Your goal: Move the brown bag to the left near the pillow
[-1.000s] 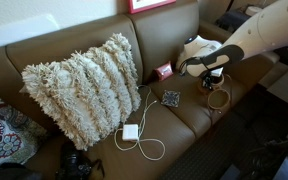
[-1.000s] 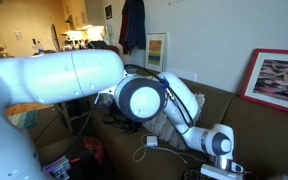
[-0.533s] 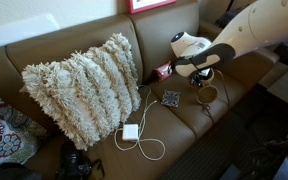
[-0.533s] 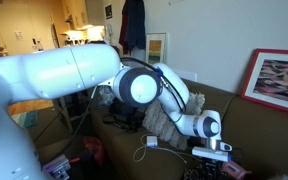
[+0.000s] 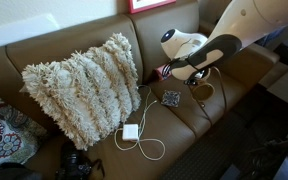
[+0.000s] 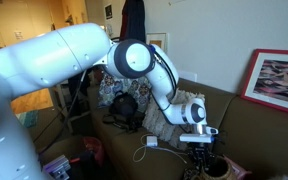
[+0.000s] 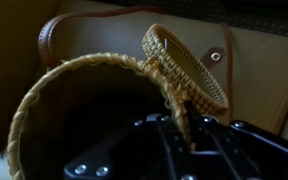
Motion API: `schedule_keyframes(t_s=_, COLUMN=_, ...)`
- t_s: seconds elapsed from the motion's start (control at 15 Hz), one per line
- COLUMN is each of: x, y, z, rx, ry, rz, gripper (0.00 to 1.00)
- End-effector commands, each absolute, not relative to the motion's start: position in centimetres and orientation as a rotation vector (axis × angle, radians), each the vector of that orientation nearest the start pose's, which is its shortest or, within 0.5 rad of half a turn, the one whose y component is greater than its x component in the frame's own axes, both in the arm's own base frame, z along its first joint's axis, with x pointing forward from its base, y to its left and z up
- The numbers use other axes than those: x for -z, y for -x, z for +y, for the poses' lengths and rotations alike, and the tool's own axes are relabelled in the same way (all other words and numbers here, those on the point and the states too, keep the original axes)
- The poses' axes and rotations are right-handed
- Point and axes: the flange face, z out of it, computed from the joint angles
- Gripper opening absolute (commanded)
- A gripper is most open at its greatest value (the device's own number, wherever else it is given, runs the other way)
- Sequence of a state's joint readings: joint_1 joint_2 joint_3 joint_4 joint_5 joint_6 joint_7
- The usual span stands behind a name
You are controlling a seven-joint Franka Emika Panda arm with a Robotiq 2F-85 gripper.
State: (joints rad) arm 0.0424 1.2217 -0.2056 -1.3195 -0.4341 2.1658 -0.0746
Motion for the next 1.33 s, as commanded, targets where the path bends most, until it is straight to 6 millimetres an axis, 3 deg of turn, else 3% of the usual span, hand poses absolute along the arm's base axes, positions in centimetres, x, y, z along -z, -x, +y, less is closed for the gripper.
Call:
schedule_keyframes(t_s=0.0, x=0.4, y=-62.4, z=-8.1, rx=-0.794, ry=3.506, rz=-0.662, gripper=0.05)
schedule_keyframes(t_s=0.27, x=2.3, y=-59.1, z=-3.2, rx=-1.004, ry=3.417, rz=-1.019, gripper=0.05)
schedule_keyframes(t_s=0.47, x=5.0, y=-55.8, z=0.9, rx=-1.083, ry=3.375, rz=-1.333, gripper=0.05)
schedule_keyframes(t_s=0.67, x=6.4, y=-53.0, z=4.0, rx=-1.112, ry=3.344, rz=-1.659, gripper=0.05)
schedule_keyframes(t_s=0.93, x=7.0, y=-50.7, z=5.7, rx=-1.059, ry=3.306, rz=-2.02, gripper=0.05)
schedule_keyframes(t_s=1.27, x=7.4, y=-50.6, z=4.4, rx=-0.916, ry=3.291, rz=-2.266, gripper=0.05)
